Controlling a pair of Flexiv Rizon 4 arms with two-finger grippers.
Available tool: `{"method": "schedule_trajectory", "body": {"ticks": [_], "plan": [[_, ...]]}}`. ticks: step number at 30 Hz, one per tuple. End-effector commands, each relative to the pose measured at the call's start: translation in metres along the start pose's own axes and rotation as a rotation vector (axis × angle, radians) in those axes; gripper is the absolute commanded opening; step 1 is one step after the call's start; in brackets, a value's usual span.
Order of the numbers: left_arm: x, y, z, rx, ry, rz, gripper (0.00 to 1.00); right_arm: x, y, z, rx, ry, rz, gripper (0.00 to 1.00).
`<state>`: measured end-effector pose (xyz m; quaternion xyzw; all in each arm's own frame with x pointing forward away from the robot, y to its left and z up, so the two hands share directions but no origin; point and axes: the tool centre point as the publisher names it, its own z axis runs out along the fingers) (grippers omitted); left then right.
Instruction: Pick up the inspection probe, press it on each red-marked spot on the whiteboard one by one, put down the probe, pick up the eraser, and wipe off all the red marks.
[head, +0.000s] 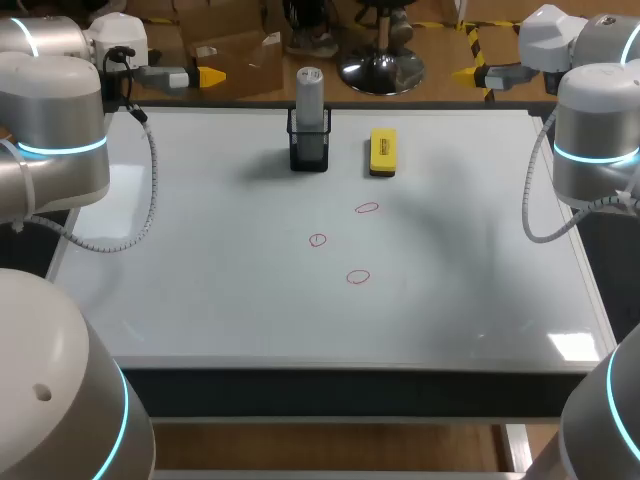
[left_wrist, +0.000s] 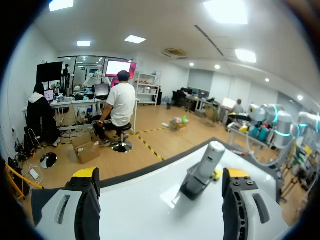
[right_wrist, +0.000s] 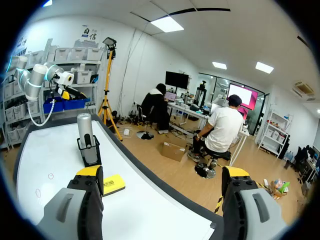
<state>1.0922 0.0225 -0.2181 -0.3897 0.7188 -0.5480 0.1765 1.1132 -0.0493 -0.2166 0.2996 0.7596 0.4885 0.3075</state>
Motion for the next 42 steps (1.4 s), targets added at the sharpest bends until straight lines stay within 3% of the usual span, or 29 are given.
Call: {"method": "schedule_trajectory", "body": {"ticks": [1, 20, 29, 42], "plan": [[0.0, 0.0, 0.0, 0.0, 0.0, 0.0, 1.0, 0.0, 0.0, 0.0, 0.002, 0.001, 0.0, 1.0], [0.0, 0.0, 0.0, 0.0, 0.0, 0.0, 1.0, 0.0, 0.0, 0.0, 0.002, 0.001, 0.0, 1.0], [0.013, -0.001, 0.005, 0.049, 0.161, 0.047, 1.0, 0.0, 0.0, 0.0, 0.002, 0.001, 0.0, 1.0], [0.04, -0.006, 0.023, 0.114, 0.464, 0.116, 1.0, 0.0, 0.0, 0.0, 0.002, 0.001, 0.0, 1.0]]}}
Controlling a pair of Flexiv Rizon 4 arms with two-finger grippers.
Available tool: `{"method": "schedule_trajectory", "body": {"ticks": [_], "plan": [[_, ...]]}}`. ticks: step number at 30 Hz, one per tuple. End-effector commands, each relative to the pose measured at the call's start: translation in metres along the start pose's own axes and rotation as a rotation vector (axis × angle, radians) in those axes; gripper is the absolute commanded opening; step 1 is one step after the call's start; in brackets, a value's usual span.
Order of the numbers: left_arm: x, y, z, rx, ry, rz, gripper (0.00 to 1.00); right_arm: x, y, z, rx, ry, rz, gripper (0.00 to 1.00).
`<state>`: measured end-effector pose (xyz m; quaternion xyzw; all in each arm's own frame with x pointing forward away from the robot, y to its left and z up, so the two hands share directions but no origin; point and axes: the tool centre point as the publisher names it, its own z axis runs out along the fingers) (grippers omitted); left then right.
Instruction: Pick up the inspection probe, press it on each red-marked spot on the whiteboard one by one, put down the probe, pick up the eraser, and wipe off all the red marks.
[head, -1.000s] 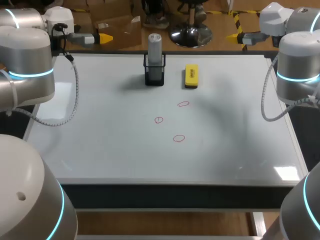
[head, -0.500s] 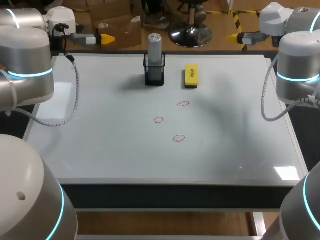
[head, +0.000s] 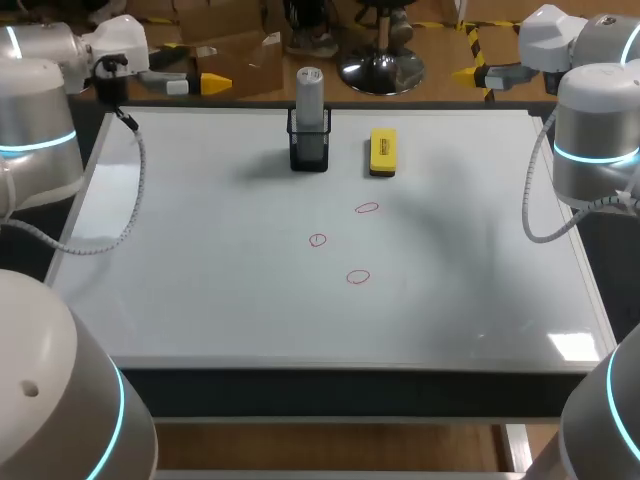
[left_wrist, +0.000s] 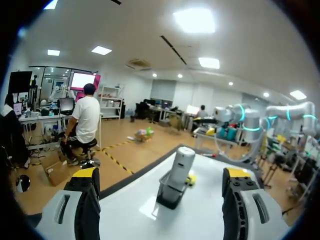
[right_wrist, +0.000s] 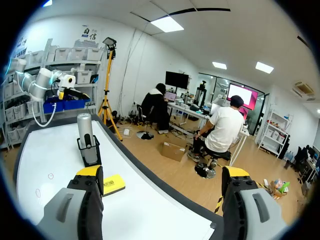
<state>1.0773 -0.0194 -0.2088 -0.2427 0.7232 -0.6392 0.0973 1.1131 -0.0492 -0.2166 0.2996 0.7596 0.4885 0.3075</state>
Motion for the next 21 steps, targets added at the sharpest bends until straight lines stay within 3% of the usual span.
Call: {"method": "schedule_trajectory", "body": {"ticks": [1, 21], "plan": [[-0.002, 0.002, 0.011, -0.003, 0.134, 0.019, 1.0, -0.001, 0.0, 0.0, 0.002, 0.001, 0.0, 1.0], [0.032, 0.016, 0.061, -0.018, 0.453, 0.067, 1.0, -0.001, 0.0, 0.0, 0.002, 0.001, 0.0, 1.0]]}}
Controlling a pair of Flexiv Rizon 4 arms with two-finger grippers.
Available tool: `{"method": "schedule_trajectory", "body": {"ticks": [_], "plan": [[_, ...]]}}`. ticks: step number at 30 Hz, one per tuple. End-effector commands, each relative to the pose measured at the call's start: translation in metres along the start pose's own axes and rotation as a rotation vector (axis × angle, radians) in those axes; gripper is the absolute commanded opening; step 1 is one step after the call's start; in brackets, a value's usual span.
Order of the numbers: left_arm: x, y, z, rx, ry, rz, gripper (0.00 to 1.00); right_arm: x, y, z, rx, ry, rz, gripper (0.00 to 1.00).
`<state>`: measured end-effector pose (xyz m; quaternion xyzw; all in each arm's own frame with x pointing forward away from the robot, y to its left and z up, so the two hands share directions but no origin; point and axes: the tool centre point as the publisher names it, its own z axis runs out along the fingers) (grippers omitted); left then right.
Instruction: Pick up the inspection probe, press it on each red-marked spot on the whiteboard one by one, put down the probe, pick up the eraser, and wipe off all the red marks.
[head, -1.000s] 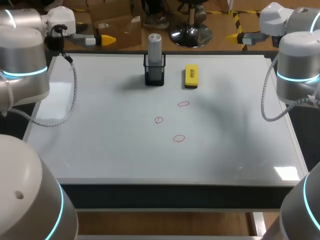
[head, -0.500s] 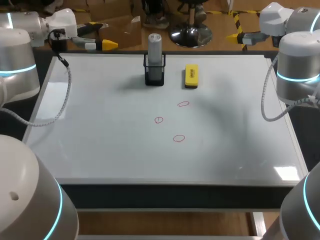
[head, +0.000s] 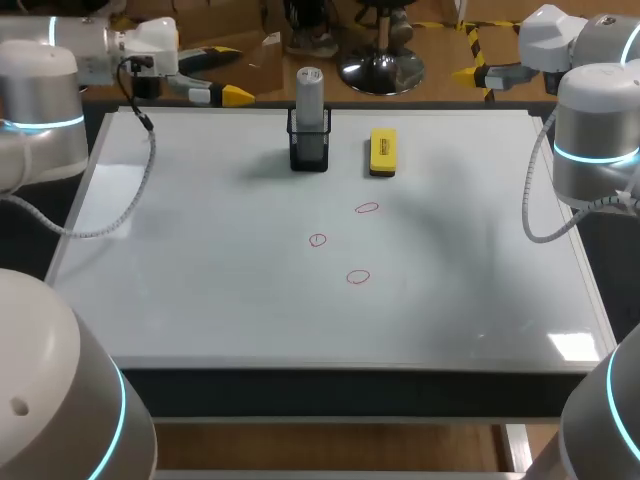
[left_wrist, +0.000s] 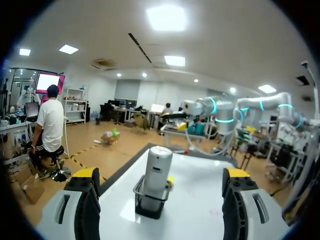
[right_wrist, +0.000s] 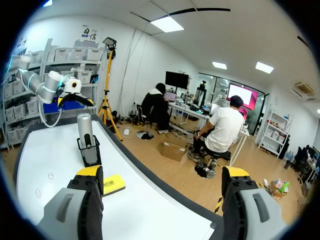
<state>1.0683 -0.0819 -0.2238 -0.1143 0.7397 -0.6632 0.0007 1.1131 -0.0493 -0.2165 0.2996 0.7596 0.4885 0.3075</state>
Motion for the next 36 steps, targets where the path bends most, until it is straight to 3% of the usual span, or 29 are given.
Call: {"method": "schedule_trajectory", "body": {"ticks": [1, 17, 36], "plan": [[-0.004, 0.004, 0.009, -0.009, 0.144, 0.0, 1.0, -0.001, 0.0, 0.0, 0.001, 0.001, 0.0, 1.0], [0.01, 0.012, 0.058, 0.01, 0.212, 0.011, 1.0, -0.001, 0.0, 0.0, 0.001, 0.001, 0.0, 1.0], [0.018, 0.029, 0.104, 0.017, 0.19, 0.035, 1.0, -0.001, 0.0, 0.0, 0.001, 0.001, 0.0, 1.0]]}}
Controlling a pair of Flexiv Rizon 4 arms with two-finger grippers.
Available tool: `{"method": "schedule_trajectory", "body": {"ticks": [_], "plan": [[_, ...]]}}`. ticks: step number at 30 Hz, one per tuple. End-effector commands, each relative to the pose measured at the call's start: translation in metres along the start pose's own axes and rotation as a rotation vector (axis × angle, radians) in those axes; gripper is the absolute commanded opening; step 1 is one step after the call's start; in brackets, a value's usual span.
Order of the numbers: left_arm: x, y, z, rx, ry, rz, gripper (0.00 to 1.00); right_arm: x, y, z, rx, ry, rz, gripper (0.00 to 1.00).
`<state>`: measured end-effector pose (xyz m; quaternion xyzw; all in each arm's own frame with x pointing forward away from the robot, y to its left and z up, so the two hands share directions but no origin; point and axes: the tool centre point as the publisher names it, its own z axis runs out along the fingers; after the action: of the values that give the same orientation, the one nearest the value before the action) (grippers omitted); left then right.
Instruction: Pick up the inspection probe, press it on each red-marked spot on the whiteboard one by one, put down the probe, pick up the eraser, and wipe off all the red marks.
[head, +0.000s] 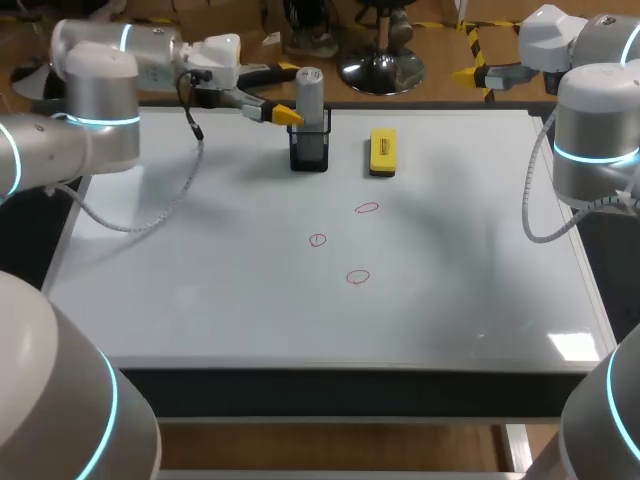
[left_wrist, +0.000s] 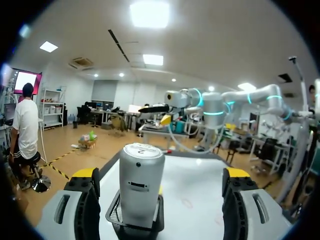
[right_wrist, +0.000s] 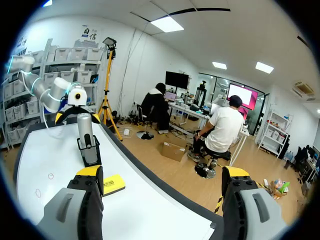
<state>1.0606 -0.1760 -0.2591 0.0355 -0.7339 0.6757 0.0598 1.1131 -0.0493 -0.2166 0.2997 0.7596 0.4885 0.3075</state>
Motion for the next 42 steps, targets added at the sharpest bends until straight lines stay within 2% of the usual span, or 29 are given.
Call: {"method": "schedule_trajectory", "body": {"ticks": [1, 17, 32, 33, 34, 36, 37, 39, 40, 41, 42], "plan": [[-0.002, 0.003, 0.01, 0.006, -0.01, 0.0, 1.0, -0.001, 0.0, 0.0, 0.001, 0.001, 0.0, 1.0], [-0.006, 0.004, 0.032, 0.0, -0.024, 0.011, 1.0, -0.001, 0.0, 0.0, 0.001, 0.001, 0.0, 1.0], [-0.017, 0.009, 0.032, -0.013, -0.049, 0.008, 1.0, -0.001, 0.0, 0.0, 0.001, 0.001, 0.0, 1.0], [-0.018, 0.009, 0.032, -0.014, -0.05, 0.008, 0.95, -0.001, 0.0, 0.0, 0.001, 0.001, 0.0, 1.0], [-0.019, 0.01, 0.032, -0.015, -0.05, 0.008, 0.81, -0.001, 0.0, 0.0, 0.001, 0.001, 0.0, 1.0], [-0.02, 0.01, 0.031, -0.016, -0.054, 0.009, 0.6, -0.001, 0.0, 0.0, 0.001, 0.001, 0.0, 1.0], [-0.02, 0.01, 0.031, -0.017, -0.054, 0.01, 0.41, -0.001, 0.0, 0.0, 0.001, 0.001, 0.0, 1.0], [-0.02, 0.009, 0.03, -0.023, -0.051, 0.015, 0.22, -0.001, 0.0, 0.0, 0.001, 0.001, 0.0, 1.0], [-0.02, 0.009, 0.03, -0.025, -0.051, 0.016, 0.08, -0.001, 0.0, 0.0, 0.001, 0.001, 0.0, 1.0], [-0.02, 0.01, 0.029, -0.029, -0.051, 0.017, 0.0, -0.001, 0.0, 0.0, 0.001, 0.001, 0.0, 1.0], [-0.021, 0.01, 0.028, -0.03, -0.051, 0.017, 0.0, -0.001, 0.0, 0.0, 0.001, 0.001, 0.0, 1.0]]}}
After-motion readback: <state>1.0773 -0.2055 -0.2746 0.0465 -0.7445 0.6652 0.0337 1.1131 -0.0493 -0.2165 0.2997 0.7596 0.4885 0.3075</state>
